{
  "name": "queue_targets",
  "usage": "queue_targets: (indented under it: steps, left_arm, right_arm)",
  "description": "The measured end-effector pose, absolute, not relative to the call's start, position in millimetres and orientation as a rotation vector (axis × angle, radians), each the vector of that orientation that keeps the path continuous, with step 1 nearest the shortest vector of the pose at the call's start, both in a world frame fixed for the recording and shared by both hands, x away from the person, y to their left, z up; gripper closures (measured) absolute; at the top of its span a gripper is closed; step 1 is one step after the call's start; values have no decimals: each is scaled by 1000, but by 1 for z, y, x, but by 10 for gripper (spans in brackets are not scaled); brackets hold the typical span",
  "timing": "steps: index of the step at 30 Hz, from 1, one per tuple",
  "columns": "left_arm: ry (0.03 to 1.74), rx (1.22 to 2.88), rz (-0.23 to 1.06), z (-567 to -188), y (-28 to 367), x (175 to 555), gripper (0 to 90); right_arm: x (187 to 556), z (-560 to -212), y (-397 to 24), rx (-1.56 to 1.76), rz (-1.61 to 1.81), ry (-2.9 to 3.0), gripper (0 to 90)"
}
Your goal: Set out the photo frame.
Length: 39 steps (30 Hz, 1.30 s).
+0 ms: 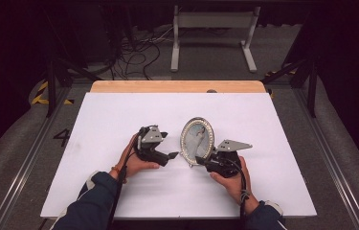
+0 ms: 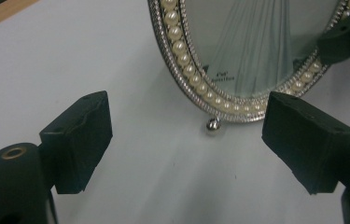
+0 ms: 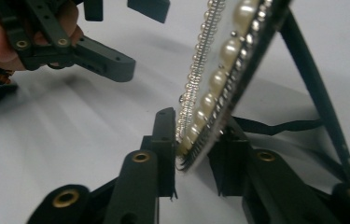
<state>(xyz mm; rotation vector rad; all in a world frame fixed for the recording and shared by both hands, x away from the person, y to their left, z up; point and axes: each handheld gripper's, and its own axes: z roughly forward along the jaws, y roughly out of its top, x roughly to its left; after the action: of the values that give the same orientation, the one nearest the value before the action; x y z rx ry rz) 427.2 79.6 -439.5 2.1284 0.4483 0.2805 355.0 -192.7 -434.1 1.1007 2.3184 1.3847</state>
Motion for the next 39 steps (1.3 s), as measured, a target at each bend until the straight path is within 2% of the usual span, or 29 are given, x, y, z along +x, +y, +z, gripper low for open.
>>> queue_targets:
  steps: [2, 5, 10, 13, 19, 23, 26, 29, 30, 33, 34, 39]
  left_arm:
    - [442, 2115, 273, -441, 73, 433, 163]
    - [444, 2102, 217, -442, 64, 443, 151]
    - [420, 2102, 222, -445, 52, 448, 166]
    - [427, 2087, 167, -446, 49, 453, 154]
    - [388, 2048, 109, -441, 47, 456, 188]
    - [348, 2063, 116, -437, 47, 452, 315]
    - [356, 2068, 116, -437, 48, 452, 342]
    - [368, 2060, 107, -437, 53, 454, 421]
    - [369, 2059, 108, -437, 54, 454, 421]
    - [371, 2073, 148, -436, 60, 452, 507]
    - [378, 2082, 150, -436, 61, 450, 527]
    - [400, 2097, 190, -437, 65, 446, 540]
  right_arm:
    - [352, -432, -195, 1098, 1373, 2297, 662]
    - [346, -428, -197, 1088, 1360, 2266, 659]
    - [333, -422, -202, 1079, 1345, 2190, 633]
    - [327, -417, -206, 1078, 1373, 2125, 609]
    - [318, -412, -208, 1039, 1403, 2052, 695]
    - [320, -412, -207, 1047, 1404, 2032, 765]
    - [321, -413, -208, 1057, 1420, 2028, 771]
    - [322, -412, -209, 1072, 1429, 2020, 778]
    - [322, -412, -209, 1072, 1429, 2020, 778]
    - [325, -413, -212, 1096, 1434, 2014, 786]
    - [326, -413, -212, 1103, 1439, 2013, 816]
    - [331, -412, -211, 1083, 1442, 2020, 815]
